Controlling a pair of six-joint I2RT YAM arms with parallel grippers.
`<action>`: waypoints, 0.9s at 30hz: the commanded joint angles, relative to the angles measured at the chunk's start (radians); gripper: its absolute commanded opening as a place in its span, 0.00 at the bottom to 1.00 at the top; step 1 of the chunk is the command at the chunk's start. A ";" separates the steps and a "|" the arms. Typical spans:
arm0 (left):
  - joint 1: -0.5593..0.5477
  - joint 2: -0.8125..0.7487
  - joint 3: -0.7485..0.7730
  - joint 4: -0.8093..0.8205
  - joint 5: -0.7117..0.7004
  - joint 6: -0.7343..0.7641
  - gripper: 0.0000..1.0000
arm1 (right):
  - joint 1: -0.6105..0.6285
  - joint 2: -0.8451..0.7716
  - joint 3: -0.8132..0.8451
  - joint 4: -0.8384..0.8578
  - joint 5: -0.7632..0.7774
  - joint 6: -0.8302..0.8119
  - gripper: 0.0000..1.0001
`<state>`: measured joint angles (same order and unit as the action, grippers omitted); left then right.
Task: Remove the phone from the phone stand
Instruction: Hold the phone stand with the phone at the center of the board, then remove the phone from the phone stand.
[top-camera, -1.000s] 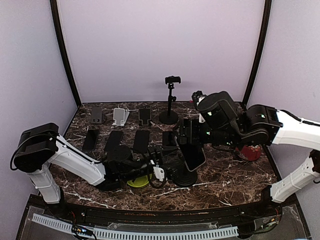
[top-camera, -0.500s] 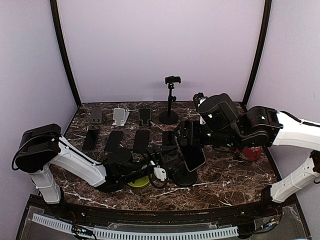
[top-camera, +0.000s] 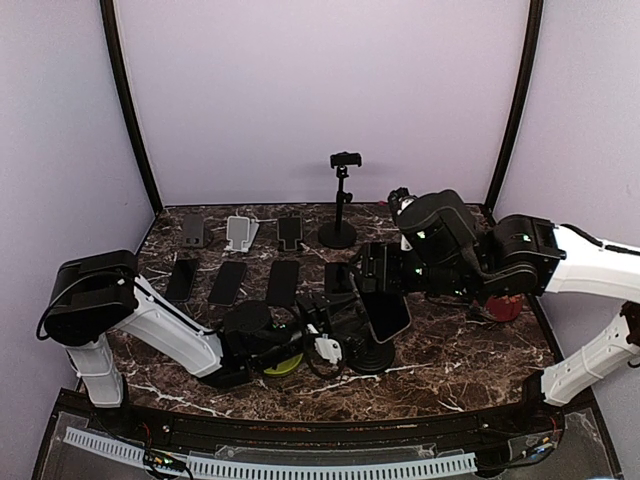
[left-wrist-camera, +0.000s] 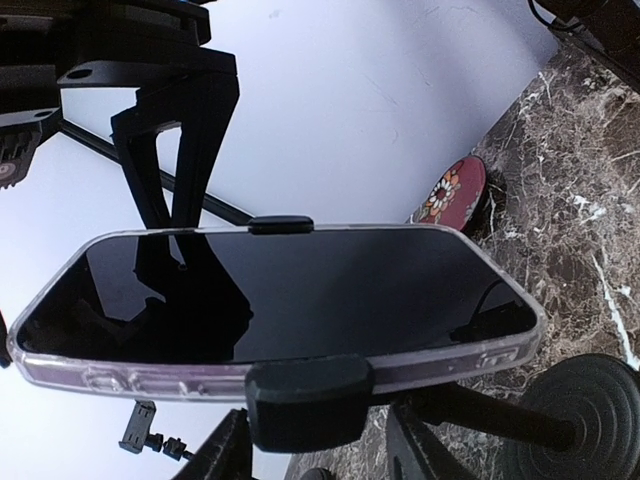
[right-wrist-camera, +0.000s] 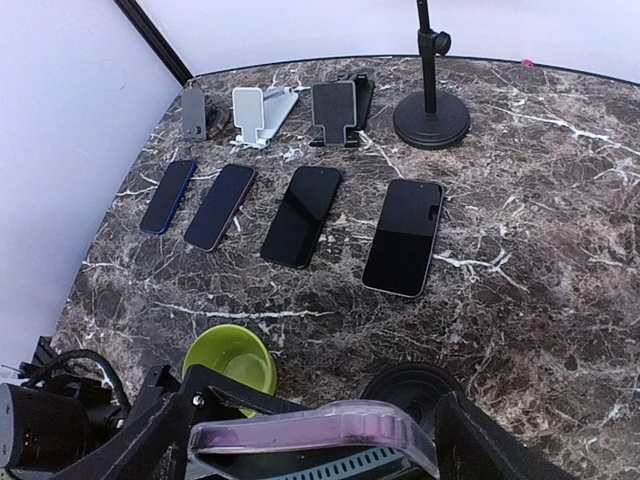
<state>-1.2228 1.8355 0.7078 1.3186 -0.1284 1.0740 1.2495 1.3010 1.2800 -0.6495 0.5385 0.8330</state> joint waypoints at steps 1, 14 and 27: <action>-0.014 0.008 0.035 0.089 -0.043 0.014 0.47 | 0.004 -0.025 -0.023 0.011 0.001 0.024 0.84; -0.041 0.012 0.027 0.131 -0.068 0.047 0.33 | 0.005 -0.028 -0.031 0.016 0.003 0.033 0.84; -0.044 0.010 0.036 0.107 -0.070 0.053 0.12 | 0.032 0.006 -0.018 -0.001 -0.011 0.002 0.99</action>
<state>-1.2606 1.8626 0.7216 1.3788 -0.1944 1.1217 1.2537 1.2839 1.2499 -0.6380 0.5205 0.8505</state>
